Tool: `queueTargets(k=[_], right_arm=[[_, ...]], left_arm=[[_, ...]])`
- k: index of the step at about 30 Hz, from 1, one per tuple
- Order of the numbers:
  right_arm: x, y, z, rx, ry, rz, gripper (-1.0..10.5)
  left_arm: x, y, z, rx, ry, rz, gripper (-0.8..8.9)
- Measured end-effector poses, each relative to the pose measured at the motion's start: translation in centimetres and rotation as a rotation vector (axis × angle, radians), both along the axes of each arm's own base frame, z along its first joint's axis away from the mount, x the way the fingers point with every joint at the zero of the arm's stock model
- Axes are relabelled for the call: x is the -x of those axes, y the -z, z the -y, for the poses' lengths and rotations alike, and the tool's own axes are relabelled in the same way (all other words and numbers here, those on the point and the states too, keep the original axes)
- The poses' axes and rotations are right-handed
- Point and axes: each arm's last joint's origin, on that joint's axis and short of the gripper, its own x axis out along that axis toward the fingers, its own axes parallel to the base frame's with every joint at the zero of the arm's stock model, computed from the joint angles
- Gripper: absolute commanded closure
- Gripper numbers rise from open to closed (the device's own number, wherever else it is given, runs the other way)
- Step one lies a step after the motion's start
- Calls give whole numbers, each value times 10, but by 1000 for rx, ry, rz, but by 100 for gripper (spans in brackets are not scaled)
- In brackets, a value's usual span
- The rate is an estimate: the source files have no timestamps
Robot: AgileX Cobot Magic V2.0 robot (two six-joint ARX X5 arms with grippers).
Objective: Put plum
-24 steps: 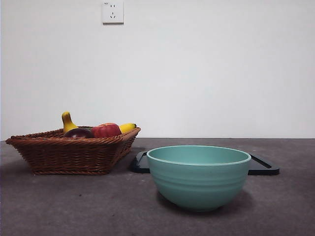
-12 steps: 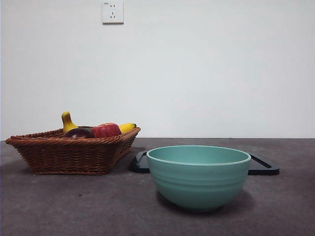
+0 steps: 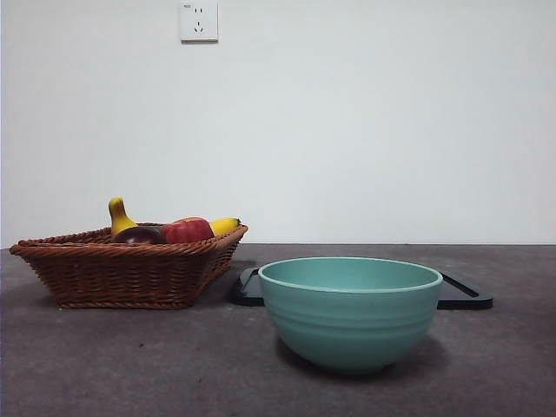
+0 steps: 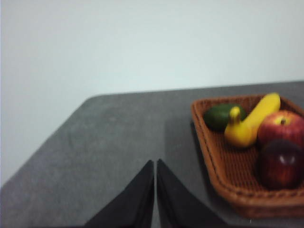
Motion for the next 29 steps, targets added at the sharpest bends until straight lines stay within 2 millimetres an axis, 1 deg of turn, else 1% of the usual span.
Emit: queueTargets(k=[10,16,29], right_arm=[[0,0,0,0,0,0,942],[0,0,0,0,0,0,942],[0,0,0,0,0,0,942]], left_arm=[[-1,19,0,34,-3,-117,806],[-1,21,0,80,-7,-138,806],[-1,21,0,105,-9,-137,806]])
